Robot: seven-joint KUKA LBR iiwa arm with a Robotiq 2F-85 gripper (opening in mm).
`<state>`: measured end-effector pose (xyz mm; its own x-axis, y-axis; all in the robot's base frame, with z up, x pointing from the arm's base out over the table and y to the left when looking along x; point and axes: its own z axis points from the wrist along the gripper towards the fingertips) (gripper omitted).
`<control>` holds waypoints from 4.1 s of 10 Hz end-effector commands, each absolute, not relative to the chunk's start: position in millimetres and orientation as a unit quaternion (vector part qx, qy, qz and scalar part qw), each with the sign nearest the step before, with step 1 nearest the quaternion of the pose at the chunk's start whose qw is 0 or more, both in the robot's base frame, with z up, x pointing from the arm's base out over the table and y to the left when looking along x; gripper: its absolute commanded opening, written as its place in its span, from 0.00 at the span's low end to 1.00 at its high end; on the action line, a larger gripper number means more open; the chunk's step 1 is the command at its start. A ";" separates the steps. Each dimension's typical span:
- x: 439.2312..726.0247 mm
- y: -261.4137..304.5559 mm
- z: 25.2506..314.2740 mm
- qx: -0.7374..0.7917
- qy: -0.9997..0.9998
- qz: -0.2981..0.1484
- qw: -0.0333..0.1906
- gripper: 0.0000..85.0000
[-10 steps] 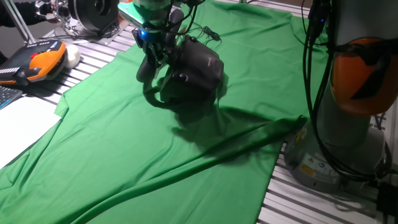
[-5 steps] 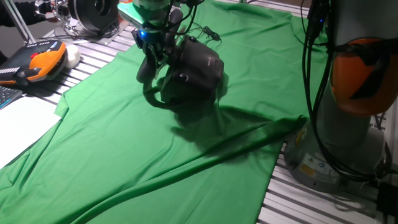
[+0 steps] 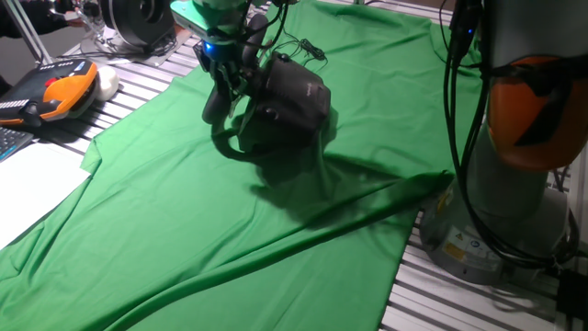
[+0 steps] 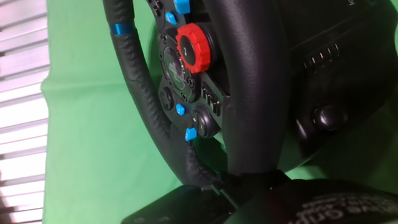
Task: Rotate the steering wheel 90 degrees clockwise
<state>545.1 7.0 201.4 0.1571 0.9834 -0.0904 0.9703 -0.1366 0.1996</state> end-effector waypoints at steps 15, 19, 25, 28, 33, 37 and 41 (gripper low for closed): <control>545.2 6.9 201.4 0.698 0.707 0.041 0.103 0.20; 545.2 6.9 201.4 0.695 0.711 0.037 0.099 0.20; 545.2 6.9 201.4 0.695 0.711 0.034 0.100 0.20; 546.9 9.6 194.7 0.696 0.709 0.038 0.108 0.20; 551.1 14.5 179.1 0.705 0.696 0.050 0.126 0.20; 553.9 18.3 169.3 0.713 0.685 0.050 0.141 0.20; 557.1 20.4 163.1 0.718 0.678 0.051 0.146 0.00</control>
<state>557.2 20.4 162.8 0.0771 0.9892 -0.1247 0.9597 -0.0397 0.2781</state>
